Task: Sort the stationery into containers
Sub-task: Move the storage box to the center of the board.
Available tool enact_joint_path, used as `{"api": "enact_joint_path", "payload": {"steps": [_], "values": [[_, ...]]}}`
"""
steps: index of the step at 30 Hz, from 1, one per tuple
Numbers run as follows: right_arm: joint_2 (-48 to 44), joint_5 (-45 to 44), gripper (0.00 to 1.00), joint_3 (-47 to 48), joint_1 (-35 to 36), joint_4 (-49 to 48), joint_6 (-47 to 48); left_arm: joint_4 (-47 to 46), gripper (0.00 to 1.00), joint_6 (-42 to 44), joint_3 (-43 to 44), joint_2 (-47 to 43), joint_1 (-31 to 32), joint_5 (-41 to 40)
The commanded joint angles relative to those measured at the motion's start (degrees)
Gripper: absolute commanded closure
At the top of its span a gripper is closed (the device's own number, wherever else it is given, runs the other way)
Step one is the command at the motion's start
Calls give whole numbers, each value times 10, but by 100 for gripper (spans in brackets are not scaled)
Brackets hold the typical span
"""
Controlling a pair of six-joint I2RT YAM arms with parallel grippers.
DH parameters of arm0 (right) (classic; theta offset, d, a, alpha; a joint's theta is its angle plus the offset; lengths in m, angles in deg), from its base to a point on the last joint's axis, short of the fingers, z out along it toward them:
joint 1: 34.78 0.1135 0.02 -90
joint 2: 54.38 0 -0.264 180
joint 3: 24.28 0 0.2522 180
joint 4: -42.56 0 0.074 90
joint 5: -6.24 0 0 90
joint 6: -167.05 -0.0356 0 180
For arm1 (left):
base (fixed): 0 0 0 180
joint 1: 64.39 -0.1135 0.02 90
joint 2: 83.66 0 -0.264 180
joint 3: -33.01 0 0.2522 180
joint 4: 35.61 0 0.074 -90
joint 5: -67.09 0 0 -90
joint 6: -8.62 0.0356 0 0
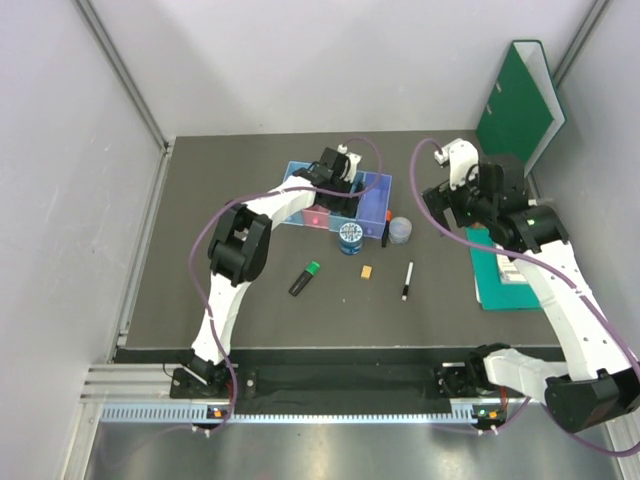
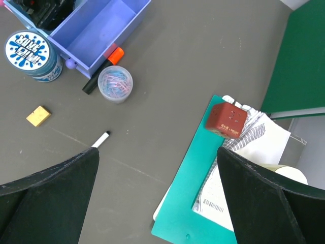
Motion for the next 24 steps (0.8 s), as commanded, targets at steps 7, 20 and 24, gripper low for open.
{"api": "enact_joint_path", "payload": {"steps": [7,20,24], "values": [[-17,4,0,-9,6,-11,-8,38,14,-15,56,42,-5,-74],[-9,4,0,-13,6,-14,-8,38,14,-3,195,155,-34,-93],[-5,4,0,-16,5,-17,-11,40,15,-8,228,175,-40,-104]]}}
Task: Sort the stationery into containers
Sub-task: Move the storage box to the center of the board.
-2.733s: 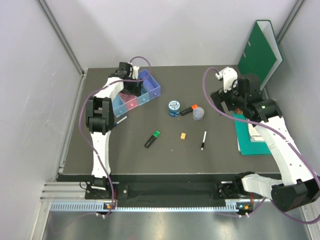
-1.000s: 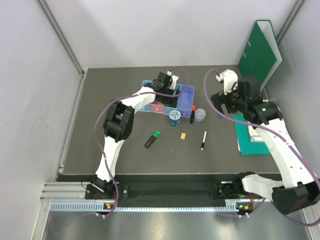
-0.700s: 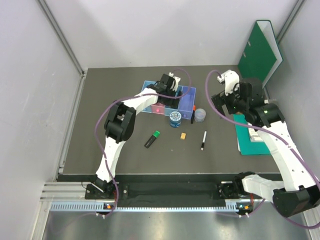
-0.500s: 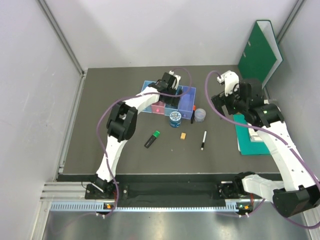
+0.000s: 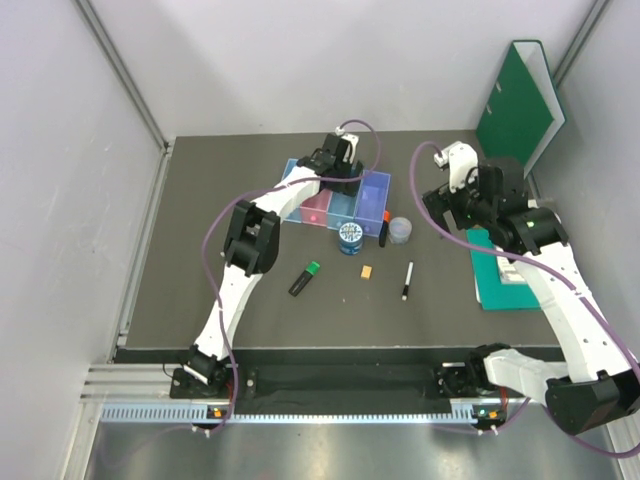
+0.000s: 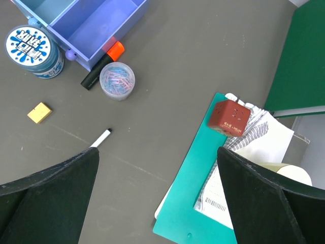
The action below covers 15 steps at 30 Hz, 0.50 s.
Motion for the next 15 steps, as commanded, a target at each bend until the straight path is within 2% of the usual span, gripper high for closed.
{"api": "enact_joint_path", "payload": {"steps": [1,9,15], "values": [[3,1,0,-6,6,-17,-11,21,16,-5,24,48,-17,-23],[11,0,0,-5,5,-20,-11,22,21,-87,34,63,-25,-57],[12,-1,0,-12,6,-21,-11,19,22,-197,7,39,-23,1]]}}
